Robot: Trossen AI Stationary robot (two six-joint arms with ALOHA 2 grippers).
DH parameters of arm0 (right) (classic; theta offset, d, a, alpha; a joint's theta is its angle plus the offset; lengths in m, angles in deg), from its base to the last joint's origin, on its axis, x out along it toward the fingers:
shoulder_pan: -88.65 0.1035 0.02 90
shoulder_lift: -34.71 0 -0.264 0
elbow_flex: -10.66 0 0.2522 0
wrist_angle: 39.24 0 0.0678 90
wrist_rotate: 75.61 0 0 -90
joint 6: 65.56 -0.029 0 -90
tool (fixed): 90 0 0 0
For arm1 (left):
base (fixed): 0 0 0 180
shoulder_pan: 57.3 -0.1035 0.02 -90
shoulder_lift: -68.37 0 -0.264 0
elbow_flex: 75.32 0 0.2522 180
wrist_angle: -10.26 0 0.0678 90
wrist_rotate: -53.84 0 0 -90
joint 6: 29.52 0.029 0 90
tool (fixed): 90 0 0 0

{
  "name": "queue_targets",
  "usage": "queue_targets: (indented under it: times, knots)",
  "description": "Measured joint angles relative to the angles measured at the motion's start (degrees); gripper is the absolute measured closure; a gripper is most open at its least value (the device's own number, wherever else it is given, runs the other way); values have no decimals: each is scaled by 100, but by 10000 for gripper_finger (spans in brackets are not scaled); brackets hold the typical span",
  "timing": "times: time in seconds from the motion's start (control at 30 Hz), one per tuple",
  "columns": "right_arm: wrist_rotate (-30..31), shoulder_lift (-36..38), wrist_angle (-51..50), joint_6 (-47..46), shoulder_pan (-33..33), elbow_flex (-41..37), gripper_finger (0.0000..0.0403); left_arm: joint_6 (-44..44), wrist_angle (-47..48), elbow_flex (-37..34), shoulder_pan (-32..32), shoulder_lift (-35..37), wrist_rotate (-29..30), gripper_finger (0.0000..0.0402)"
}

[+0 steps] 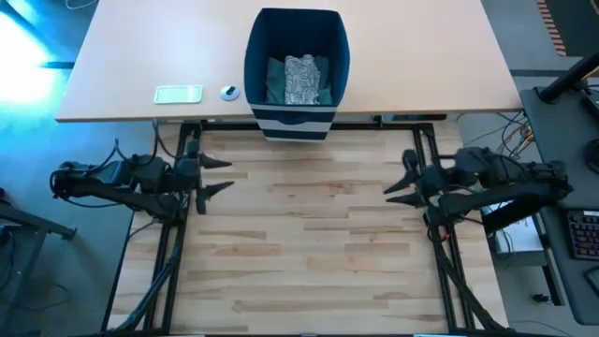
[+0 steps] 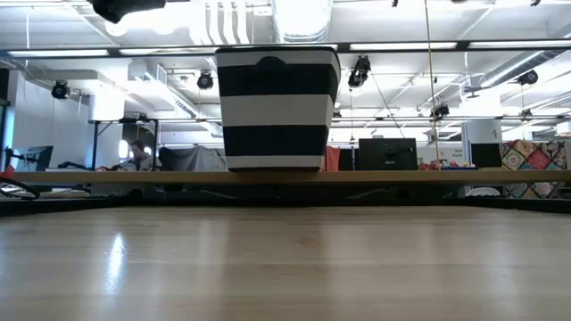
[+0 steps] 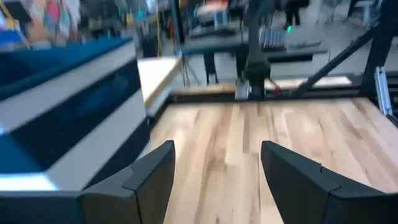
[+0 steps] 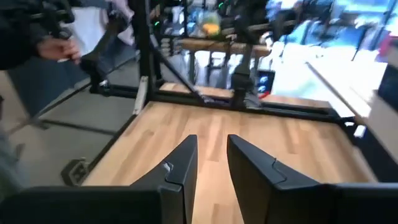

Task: Fold Laundry from Bin
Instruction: Return to Home Position

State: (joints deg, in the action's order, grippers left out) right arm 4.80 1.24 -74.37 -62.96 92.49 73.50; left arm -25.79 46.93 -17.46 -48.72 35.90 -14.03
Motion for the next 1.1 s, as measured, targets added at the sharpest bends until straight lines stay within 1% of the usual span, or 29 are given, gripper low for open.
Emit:
queue_targets:
  times: [0.1,0.17,0.3,0.4,0.47,0.5,0.57,0.6,0.63,0.67,0.77,0.8,0.87,0.9,1.03,1.1]
  knots:
    - [79,774,320,179,-9,-718,324,271,-973,-656,-1,390,-146,180]
    - [68,1274,588,195,-7,-1130,326,221,-1310,-1075,-2,669,-216,180]
    - [59,2240,762,190,-1,-1772,327,118,-1404,-1794,-4,1306,-251,180]
    - [59,2921,691,144,-1,-2218,325,207,-1414,-2188,-4,1844,-426,180]
    - [61,3329,730,38,-1,-2474,323,235,-1447,-2408,0,2244,-429,180]
    - [54,3334,896,-39,-1,-2560,321,265,-1475,-2537,0,2445,-437,180]
    - [30,3312,754,-130,-1,-2710,319,328,-1509,-2841,-10,2857,-593,180]
    - [31,3208,917,-135,-3,-2781,318,326,-1616,-3023,-11,3031,-682,180]
    - [21,3088,1336,-154,-2,-2877,317,303,-1669,-3179,-19,3236,-714,180]
    - [9,3042,1663,-169,1,-2996,316,227,-1716,-3338,-35,3259,-708,180]
    - [14,2980,2181,-315,-5,-3448,318,54,-1837,-3695,-89,3194,-664,180]
    - [20,2980,2404,-411,-5,-3602,320,41,-2132,-3847,-114,3171,-697,180]
    - [10,3099,2738,-634,-14,-3959,324,29,-3014,-4244,-177,3230,-819,180]
    - [14,3117,2968,-793,-14,-4137,326,61,-3277,-4346,-193,3247,-853,180]
    - [16,3273,3358,-1217,-12,-4800,328,-2,-2913,-4328,-305,3222,-955,180]
    - [56,3295,2816,-1349,-12,-4819,325,-135,-2662,-4349,-310,3232,-960,180]
